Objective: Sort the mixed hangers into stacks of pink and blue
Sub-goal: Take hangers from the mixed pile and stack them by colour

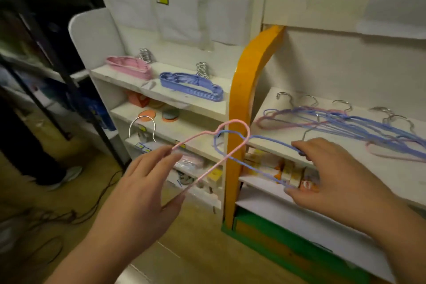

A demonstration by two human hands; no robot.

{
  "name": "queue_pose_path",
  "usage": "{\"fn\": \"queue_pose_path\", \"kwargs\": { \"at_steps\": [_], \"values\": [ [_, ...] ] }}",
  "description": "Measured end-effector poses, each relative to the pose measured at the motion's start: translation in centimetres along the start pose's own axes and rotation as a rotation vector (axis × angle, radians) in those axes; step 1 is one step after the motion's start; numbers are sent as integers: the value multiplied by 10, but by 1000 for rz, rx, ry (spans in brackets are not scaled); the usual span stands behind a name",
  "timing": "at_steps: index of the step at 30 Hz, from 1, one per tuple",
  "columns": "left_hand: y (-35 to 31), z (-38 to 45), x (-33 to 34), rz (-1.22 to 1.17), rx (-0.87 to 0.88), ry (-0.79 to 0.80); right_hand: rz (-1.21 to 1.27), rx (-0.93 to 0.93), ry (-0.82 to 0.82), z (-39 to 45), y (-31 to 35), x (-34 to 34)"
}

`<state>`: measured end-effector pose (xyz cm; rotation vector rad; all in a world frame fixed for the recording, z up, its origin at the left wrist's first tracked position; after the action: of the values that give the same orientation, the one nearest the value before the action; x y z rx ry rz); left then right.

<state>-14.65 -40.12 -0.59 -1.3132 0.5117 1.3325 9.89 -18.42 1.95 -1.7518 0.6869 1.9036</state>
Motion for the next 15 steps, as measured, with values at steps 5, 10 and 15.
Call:
{"fn": "queue_pose_path", "kwargs": {
  "at_steps": [5, 10, 15],
  "values": [
    [67, -18, -31, -4, -107, -60, 45, -135, -2, 38, 81, 7],
    [123, 4, -39, -2, -122, -82, 46, -190, -16, 96, 128, 25],
    [182, 59, -42, 36, -129, -62, 75, -185, -20, 179, 154, 50]
  ]
}}
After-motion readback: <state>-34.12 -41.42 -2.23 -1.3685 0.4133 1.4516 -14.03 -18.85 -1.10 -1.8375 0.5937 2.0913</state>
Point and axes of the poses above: each hand's wrist, its own z-axis towards the middle knuckle, its own x-axis out of the palm, y = z × x, the point moved 1 cm from there along z, towards the middle knuckle, and after that the axes turned 10 degrees about -z, right-handed, at the moved point
